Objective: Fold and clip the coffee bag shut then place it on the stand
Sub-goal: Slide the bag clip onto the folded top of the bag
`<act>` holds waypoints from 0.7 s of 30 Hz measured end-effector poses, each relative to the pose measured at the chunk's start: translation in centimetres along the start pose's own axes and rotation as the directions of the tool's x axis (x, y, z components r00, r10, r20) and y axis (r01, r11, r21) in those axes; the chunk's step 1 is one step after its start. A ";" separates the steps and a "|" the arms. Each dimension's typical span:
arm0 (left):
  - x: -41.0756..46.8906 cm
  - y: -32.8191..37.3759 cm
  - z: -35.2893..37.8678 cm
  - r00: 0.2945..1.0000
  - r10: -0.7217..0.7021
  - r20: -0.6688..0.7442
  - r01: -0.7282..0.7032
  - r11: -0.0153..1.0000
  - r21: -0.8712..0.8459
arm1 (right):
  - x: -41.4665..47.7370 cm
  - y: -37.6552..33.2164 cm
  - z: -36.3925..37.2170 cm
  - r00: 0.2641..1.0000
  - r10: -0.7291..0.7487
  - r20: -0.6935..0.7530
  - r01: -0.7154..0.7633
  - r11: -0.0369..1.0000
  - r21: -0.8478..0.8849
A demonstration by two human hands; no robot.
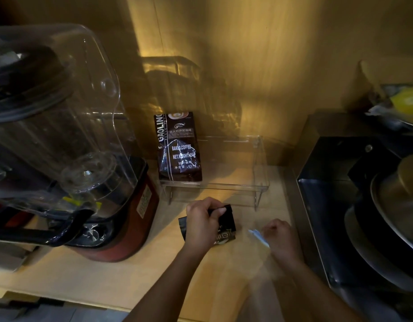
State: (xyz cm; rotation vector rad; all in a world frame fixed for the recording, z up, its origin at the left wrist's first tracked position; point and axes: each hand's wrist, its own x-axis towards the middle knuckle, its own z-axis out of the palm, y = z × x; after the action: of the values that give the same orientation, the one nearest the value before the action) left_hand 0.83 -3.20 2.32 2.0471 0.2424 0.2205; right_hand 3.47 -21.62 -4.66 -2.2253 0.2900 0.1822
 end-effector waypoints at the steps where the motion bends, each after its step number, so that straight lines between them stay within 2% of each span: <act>1: 0.0 0.0 0.1 1.000 -0.008 -0.010 0.008 1.000 -0.021 | 0.0 0.6 0.0 1.000 0.000 0.019 0.001 0.995 -0.104; 3: -0.2 0.0 0.1 0.998 0.060 0.008 -0.060 0.998 0.025 | -0.1 1.7 0.3 0.998 0.014 0.061 0.005 0.952 -0.306; 5: -0.1 -0.2 0.1 0.990 0.130 0.055 -0.135 0.984 0.120 | -0.3 2.5 0.6 0.997 0.009 0.078 0.026 0.901 -0.433; 10: 0.4 -0.5 0.1 0.983 0.160 0.094 -0.179 0.950 0.257 | -0.4 2.8 0.5 0.996 -0.022 0.086 0.066 0.826 -0.560; 12: 0.5 -0.6 0.1 0.981 0.166 0.098 -0.186 0.946 0.266 | -0.2 2.3 0.2 0.997 -0.043 0.069 0.068 0.904 -0.423; 14: 0.7 -0.7 0.1 0.980 0.170 0.106 -0.193 0.944 0.269 | -0.4 1.3 -0.2 0.994 -0.059 0.090 0.069 0.991 -0.115; 16: 0.8 -0.6 0.1 0.980 0.167 0.107 -0.190 0.944 0.268 | -0.6 -0.1 -0.9 0.983 -0.128 0.134 0.111 0.985 0.130; 21: 1.2 -0.2 -0.1 0.961 0.196 0.196 -0.239 0.944 0.227 | -0.9 -2.7 -1.9 0.919 -0.345 0.191 0.278 0.910 0.308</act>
State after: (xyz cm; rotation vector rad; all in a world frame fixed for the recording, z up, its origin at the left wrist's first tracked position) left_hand 1.90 -2.67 2.25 2.3294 -0.0698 0.1540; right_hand 3.35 -21.30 -1.24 -1.9152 -0.1712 0.2207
